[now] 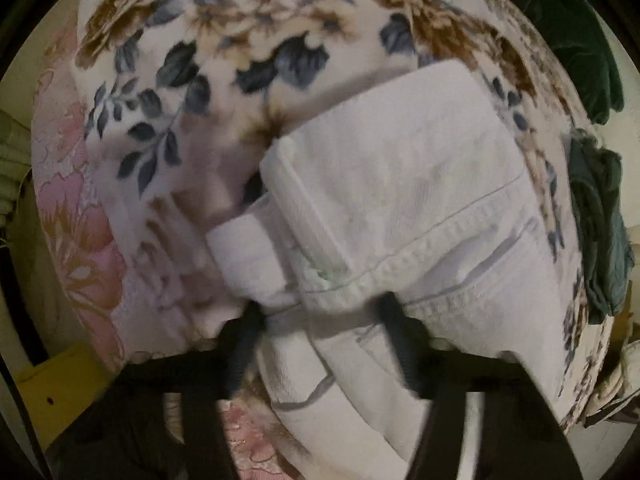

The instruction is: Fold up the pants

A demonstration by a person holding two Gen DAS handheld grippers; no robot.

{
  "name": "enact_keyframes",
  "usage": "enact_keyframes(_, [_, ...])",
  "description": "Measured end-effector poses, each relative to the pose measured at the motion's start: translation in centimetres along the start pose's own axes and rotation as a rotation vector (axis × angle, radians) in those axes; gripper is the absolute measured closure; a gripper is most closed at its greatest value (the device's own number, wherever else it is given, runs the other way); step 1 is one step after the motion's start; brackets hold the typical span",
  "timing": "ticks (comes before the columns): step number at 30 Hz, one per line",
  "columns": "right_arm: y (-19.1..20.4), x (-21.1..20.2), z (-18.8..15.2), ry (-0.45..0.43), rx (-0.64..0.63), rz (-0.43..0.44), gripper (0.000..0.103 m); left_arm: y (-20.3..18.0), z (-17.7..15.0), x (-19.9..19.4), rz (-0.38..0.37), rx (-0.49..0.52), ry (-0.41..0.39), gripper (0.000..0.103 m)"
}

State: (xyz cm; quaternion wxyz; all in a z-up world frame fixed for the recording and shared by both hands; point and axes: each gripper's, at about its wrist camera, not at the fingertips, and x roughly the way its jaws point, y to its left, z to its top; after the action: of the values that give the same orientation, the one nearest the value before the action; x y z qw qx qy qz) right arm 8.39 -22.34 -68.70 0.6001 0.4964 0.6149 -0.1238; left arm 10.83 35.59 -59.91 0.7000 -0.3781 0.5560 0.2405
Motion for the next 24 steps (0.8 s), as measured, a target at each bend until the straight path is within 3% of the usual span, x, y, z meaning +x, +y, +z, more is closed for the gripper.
enact_keyframes(3, [2.1, -0.2, -0.5, -0.007, -0.026, 0.005, 0.090, 1.2, -0.3, -1.3, 0.005, 0.018, -0.044, 0.078])
enact_keyframes(7, [3.7, -1.8, -1.7, -0.012, -0.104, -0.006, 0.092, 2.3, -1.7, -4.5, 0.010, 0.085, -0.098, 0.088])
enact_keyframes(9, [4.3, -2.7, -2.2, -0.004, -0.124, -0.002, 0.096, 2.6, -3.1, -6.2, 0.020, 0.106, -0.107, 0.101])
enact_keyframes(13, [3.7, -3.5, -1.3, 0.035, -0.153, 0.000, 0.096, 4.0, -4.7, -7.3, 0.036, 0.098, -0.073, 0.101])
enact_keyframes(14, [1.8, -4.3, 0.5, 0.051, -0.163, 0.009, 0.096, 4.2, -4.3, -7.1, 0.021, 0.081, -0.061, 0.100])
enact_keyframes(16, [2.4, -3.7, 1.2, 0.081, -0.182, 0.027, 0.092, 4.1, -5.3, -8.6, -0.059, 0.013, -0.054, 0.093])
enact_keyframes(19, [0.6, -2.0, 3.8, 0.136, -0.147, 0.039, 0.088, 4.6, -3.0, -8.5, -0.146, -0.058, -0.080, 0.064])
enact_keyframes(20, [0.1, -1.4, 4.6, 0.149, -0.137, 0.030, 0.087, 4.7, -2.3, -8.3, -0.160, -0.072, -0.091, 0.050])
enact_keyframes(21, [-0.3, -0.7, 5.3, 0.159, -0.129, 0.023, 0.083, 4.8, -1.6, -8.0, -0.178, -0.088, -0.099, 0.045])
enact_keyframes(24, [-0.5, 1.3, 6.0, 0.180, -0.081, 0.024, 0.082, 4.4, 0.8, -6.2, -0.219, -0.124, -0.079, 0.045])
